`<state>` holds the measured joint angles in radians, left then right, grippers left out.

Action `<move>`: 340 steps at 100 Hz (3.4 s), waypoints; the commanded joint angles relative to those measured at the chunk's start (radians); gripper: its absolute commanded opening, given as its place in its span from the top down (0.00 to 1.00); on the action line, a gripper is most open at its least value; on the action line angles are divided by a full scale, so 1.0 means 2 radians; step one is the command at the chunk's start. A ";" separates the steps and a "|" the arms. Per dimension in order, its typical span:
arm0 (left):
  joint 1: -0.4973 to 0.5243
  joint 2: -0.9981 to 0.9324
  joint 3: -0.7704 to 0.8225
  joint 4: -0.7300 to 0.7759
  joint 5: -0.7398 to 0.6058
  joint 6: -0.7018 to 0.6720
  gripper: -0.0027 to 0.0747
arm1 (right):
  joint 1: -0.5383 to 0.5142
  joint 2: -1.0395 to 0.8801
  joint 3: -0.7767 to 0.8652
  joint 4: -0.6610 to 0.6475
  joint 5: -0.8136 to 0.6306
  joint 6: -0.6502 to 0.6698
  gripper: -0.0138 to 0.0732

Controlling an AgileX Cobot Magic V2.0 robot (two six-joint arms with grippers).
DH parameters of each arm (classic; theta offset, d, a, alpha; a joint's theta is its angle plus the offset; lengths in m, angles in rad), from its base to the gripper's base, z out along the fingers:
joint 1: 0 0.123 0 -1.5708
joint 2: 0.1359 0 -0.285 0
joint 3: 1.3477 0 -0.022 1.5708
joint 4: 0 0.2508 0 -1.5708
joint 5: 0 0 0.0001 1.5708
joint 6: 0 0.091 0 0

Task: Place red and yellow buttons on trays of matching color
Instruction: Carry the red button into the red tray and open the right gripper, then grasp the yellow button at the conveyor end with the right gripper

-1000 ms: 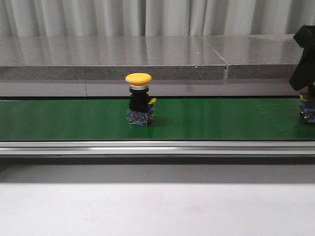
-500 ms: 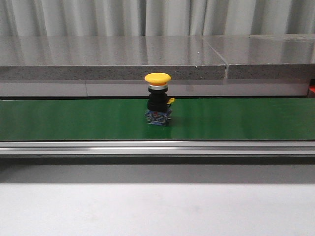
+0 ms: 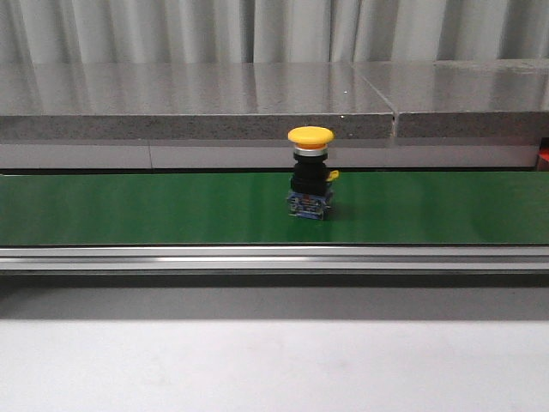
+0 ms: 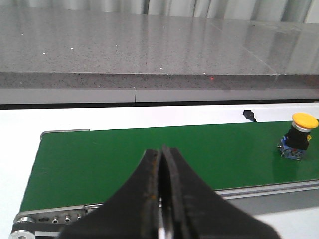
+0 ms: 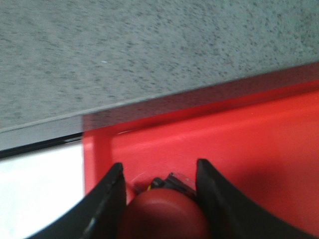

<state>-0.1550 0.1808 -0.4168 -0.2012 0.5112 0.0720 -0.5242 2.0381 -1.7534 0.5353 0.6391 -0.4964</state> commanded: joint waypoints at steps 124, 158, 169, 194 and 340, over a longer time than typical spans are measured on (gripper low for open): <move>-0.005 0.005 -0.013 -0.004 -0.033 0.000 0.99 | -0.008 -0.004 -0.065 0.012 0.048 0.000 0.11; -0.005 0.005 -0.013 -0.004 -0.033 0.000 0.99 | -0.006 -0.113 -0.017 0.032 0.113 0.005 0.11; -0.005 0.005 -0.013 -0.004 -0.033 0.000 0.99 | -0.006 -0.161 0.040 0.033 0.109 0.005 0.11; -0.005 0.005 -0.013 -0.004 -0.033 0.000 0.99 | 0.013 -0.284 0.199 0.033 0.074 -0.002 0.11; -0.005 0.005 -0.013 -0.004 -0.033 0.000 0.99 | 0.244 -0.288 0.400 0.030 -0.068 -0.068 0.29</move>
<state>-0.1550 0.1808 -0.4168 -0.1995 0.5127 0.0720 -0.0363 1.4856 -0.9296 0.5708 0.5329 -0.6362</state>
